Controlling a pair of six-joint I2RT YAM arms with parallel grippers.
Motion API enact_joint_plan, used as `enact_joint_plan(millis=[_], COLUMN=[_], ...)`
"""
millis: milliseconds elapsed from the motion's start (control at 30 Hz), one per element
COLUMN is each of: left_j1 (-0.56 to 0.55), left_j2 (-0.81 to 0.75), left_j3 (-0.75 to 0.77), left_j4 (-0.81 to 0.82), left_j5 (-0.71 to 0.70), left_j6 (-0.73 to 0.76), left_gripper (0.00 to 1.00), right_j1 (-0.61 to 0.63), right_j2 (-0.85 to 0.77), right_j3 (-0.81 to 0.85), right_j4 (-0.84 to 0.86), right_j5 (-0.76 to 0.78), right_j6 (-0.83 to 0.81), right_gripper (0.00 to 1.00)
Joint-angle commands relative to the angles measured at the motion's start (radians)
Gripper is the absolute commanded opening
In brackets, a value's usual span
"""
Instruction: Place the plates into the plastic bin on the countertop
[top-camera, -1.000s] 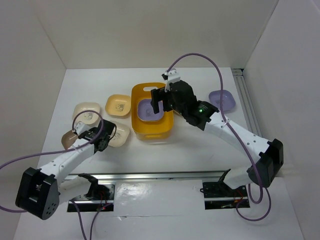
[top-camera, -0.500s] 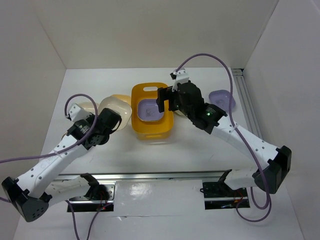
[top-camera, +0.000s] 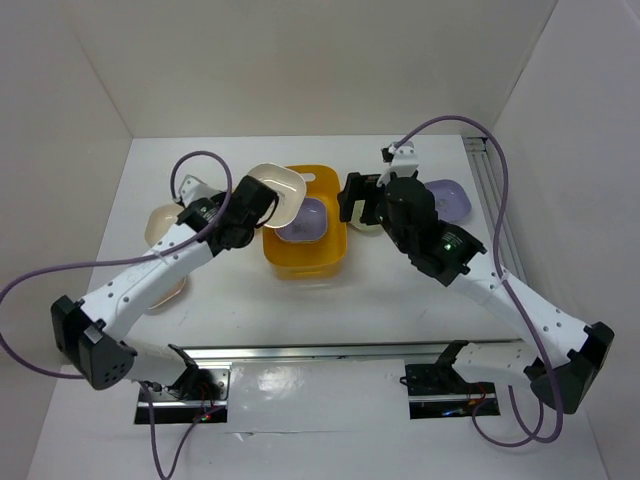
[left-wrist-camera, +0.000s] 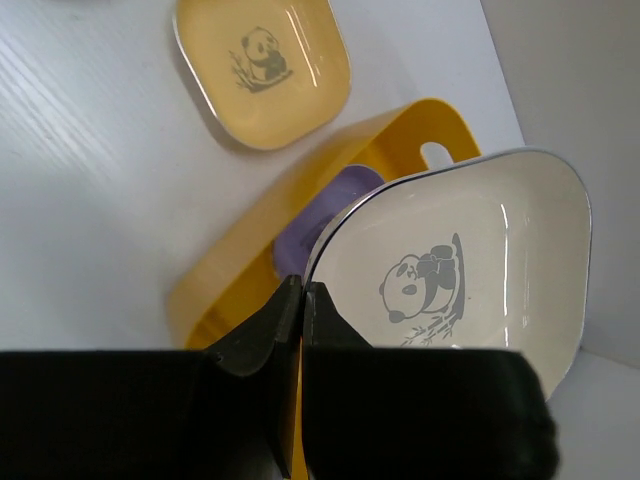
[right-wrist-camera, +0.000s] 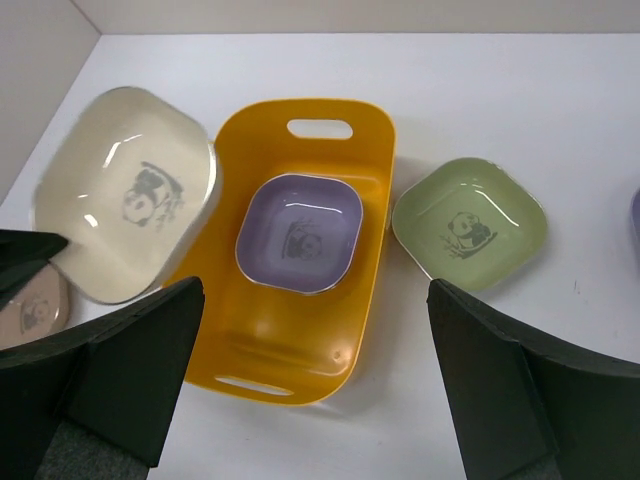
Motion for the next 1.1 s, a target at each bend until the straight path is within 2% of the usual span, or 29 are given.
enact_joint_plan(millis=[0,233,433,633,733,767,867,900,933,1000,1067], left_j1=[-0.012,-0.012,-0.021,-0.006,0.026,0.037,0.037,0.037,0.037,0.037,0.037], left_j2=[0.086,0.284,0.427,0.534,0.559,0.559,0.559,0.559,0.547,0.524,0.501], left_j3=[0.072,0.153,0.219,0.259,0.27,0.27,0.29,0.29,0.29,0.29,0.29], left_j4=[0.067,0.067,-0.029,-0.042,-0.008,0.012,0.058,0.092,0.092,0.104,0.116], left_j5=[0.05,0.111,0.122,0.117,0.156,0.156,0.136,0.136,0.127,0.127,0.127], left_j6=[-0.165,-0.334,-0.456,-0.472,-0.414,-0.361,-0.305,-0.264,-0.247,-0.214,-0.193], left_gripper=[0.0,0.0,0.0,0.0,0.12,0.26,0.45,0.59,0.66,0.78,0.82], right_j1=[-0.01,-0.01,-0.019,-0.019,-0.019,-0.019,-0.019,-0.019,-0.019,-0.04,-0.075], right_j2=[-0.052,-0.083,-0.092,-0.101,-0.101,-0.101,-0.101,-0.101,-0.091,-0.081,-0.034], right_j3=[-0.015,-0.015,-0.035,-0.062,-0.071,-0.071,-0.091,-0.091,-0.102,-0.102,-0.114], right_j4=[-0.001,-0.021,-0.039,-0.039,-0.039,-0.039,-0.028,-0.016,-0.016,-0.007,0.002], right_j5=[0.05,0.076,0.049,0.049,0.035,0.024,0.004,0.004,0.004,-0.005,-0.022], right_j6=[0.035,0.057,0.066,0.057,0.048,0.048,0.035,0.035,0.035,0.035,0.073], right_gripper=[1.0,1.0,1.0,1.0,1.0,1.0,1.0,1.0,1.0,1.0,1.0])
